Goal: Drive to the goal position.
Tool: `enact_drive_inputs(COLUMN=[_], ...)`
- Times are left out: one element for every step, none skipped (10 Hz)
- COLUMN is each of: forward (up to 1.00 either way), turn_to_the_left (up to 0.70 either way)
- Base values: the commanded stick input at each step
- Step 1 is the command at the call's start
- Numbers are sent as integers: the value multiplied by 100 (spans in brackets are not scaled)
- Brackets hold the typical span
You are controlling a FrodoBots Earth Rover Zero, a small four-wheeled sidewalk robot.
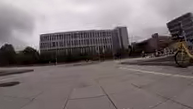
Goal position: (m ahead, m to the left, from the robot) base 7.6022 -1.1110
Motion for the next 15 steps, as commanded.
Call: enact_drive_inputs(forward=[100, 100, 100, 100, 100, 100, 100, 100, 100, 100, 100, 100, 100, 100, 100], turn_to_the_left=[0, 0, 0, 0, 0, 0, 0, 0, 0, 0, 0, 0, 0, 0, 0])
